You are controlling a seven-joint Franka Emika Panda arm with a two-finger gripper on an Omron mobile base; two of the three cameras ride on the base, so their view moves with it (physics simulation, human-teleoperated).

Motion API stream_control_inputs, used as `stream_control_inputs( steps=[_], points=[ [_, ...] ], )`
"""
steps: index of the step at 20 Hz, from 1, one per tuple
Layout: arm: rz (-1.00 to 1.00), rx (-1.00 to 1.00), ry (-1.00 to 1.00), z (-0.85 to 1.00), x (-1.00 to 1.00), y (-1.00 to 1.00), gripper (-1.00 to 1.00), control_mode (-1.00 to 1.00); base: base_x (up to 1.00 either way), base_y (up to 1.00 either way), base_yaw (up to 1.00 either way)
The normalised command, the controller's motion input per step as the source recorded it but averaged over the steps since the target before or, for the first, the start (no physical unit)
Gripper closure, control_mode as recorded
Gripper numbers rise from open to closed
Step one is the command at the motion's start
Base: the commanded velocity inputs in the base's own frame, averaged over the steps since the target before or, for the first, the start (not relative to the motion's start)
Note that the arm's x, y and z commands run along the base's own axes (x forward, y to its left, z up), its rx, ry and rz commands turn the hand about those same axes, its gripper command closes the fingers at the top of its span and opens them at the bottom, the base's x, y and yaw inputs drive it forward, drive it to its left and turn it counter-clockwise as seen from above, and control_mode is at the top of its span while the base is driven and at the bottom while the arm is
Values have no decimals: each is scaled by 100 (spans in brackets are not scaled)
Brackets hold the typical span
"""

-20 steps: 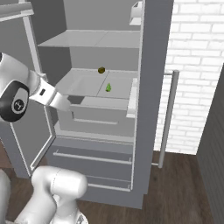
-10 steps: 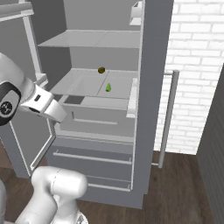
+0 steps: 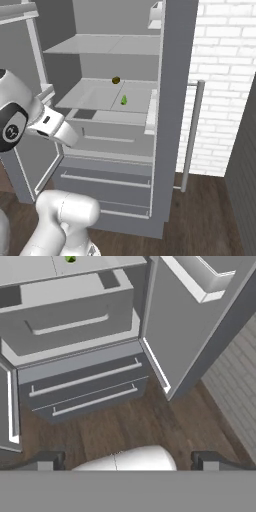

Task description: Grab a lemon wedge from the fridge and one ice cube from the ice bowl, and put them in the glass of lemonade.

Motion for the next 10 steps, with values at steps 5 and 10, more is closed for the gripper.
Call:
stream_control_inputs(
  steps=[5,10],
  points=[
    [0,0,0,-20,0,0,-100,-100,0,0,0],
    [0,0,0,-19,1,0,-100,100,9,0,0]
  ],
)
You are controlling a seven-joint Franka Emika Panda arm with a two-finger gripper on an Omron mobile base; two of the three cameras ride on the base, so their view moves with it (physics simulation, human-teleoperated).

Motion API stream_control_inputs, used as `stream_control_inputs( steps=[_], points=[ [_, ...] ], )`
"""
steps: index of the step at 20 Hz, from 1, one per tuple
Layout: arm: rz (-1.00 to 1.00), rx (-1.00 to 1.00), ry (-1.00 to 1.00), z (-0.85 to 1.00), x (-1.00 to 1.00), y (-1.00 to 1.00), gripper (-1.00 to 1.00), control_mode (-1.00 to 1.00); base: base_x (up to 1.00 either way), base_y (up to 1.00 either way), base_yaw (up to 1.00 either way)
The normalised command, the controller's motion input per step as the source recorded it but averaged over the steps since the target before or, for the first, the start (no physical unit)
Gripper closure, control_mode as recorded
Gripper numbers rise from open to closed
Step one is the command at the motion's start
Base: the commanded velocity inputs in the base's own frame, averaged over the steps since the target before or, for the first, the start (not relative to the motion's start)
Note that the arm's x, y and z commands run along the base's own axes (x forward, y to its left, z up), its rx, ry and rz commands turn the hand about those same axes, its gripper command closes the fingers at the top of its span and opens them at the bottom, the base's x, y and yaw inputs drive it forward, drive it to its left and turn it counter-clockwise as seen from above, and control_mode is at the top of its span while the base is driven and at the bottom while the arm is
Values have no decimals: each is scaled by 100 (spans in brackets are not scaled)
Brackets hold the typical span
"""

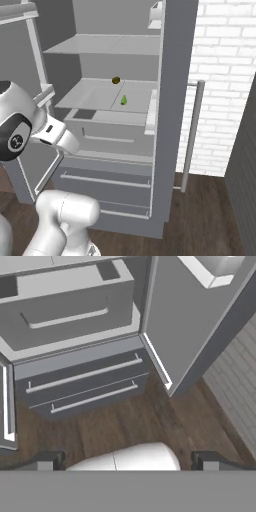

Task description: Grab a lemon wedge from the fridge and one ice cube from the ice bowl, and put them in the glass of lemonade.

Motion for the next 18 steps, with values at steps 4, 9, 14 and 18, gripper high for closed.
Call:
stream_control_inputs(
  steps=[4,9,14,18],
  points=[
    [0,0,0,0,0,0,-100,100,80,0,0],
    [0,0,0,0,0,0,-100,100,74,0,0],
    [0,0,0,0,0,0,-100,100,68,0,0],
    [2,0,-1,0,17,0,-100,-100,28,0,0]
  ],
)
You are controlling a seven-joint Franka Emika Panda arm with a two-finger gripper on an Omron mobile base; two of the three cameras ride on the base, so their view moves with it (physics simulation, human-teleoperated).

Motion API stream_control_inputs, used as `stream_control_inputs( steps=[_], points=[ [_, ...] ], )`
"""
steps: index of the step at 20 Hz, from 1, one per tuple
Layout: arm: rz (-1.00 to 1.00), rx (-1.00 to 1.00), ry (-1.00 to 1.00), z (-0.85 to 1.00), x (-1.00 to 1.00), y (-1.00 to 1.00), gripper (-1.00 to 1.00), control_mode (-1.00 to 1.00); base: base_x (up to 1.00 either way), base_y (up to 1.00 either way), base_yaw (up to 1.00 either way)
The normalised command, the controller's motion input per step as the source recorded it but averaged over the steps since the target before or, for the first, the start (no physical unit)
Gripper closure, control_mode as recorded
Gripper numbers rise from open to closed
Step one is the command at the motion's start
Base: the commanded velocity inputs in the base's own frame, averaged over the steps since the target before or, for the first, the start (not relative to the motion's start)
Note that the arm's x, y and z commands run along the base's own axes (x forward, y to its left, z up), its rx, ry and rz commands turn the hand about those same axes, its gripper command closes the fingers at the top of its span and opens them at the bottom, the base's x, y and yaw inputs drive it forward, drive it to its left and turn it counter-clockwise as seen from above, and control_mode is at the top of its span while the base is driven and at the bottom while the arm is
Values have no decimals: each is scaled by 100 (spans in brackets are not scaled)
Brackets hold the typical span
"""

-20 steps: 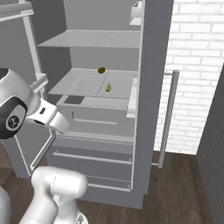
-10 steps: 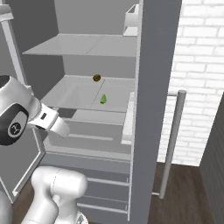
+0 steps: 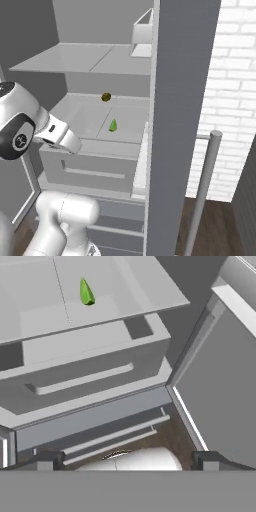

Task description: Grab a lemon wedge from the fridge and one ice cube from the ice bowl, and put them in the glass of lemonade.

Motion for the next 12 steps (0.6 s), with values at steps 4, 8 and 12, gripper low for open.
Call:
stream_control_inputs(
  steps=[4,8,12],
  points=[
    [23,0,-4,0,33,0,-100,-100,0,0,0],
    [31,0,0,0,36,-17,-100,-100,0,0,0],
    [13,0,0,0,8,-7,-100,-100,0,0,0]
  ],
)
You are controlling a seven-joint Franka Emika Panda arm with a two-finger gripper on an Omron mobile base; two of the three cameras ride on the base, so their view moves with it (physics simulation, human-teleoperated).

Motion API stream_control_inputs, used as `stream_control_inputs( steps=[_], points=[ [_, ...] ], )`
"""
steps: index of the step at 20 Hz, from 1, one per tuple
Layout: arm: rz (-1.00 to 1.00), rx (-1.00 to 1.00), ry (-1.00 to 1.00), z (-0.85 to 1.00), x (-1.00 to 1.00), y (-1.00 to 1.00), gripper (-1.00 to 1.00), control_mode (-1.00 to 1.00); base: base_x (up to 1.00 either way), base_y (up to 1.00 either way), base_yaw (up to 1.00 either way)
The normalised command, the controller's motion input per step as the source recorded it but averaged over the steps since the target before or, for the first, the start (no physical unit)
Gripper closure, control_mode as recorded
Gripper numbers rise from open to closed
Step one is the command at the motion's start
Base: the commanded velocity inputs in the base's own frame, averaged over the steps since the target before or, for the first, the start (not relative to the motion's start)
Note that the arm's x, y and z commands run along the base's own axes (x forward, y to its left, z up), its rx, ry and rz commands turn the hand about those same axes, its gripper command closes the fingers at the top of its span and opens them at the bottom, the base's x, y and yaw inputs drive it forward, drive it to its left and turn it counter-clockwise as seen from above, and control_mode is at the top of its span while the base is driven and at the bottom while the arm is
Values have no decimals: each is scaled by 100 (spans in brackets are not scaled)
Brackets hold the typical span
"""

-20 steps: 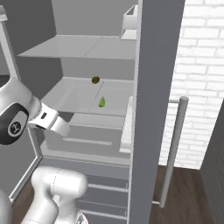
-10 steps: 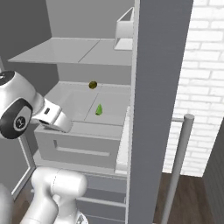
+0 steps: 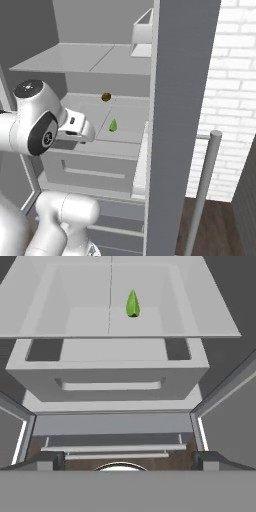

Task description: Grab a lemon wedge from the fridge and one ice cube from the ice bowl, and put them in the glass of lemonade.

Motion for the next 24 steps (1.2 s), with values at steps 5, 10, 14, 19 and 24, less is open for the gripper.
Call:
stream_control_inputs(
  steps=[5,10,14,19,24],
  points=[
    [0,0,0,-2,22,-10,-100,-100,0,0,0],
    [0,-1,0,-5,49,-8,-100,-100,0,0,0],
    [0,-2,0,-8,71,0,-100,-100,0,0,0],
    [0,-4,0,-12,67,2,-100,-100,0,0,0],
    [0,-5,1,-58,74,8,-100,-100,0,0,0]
  ],
)
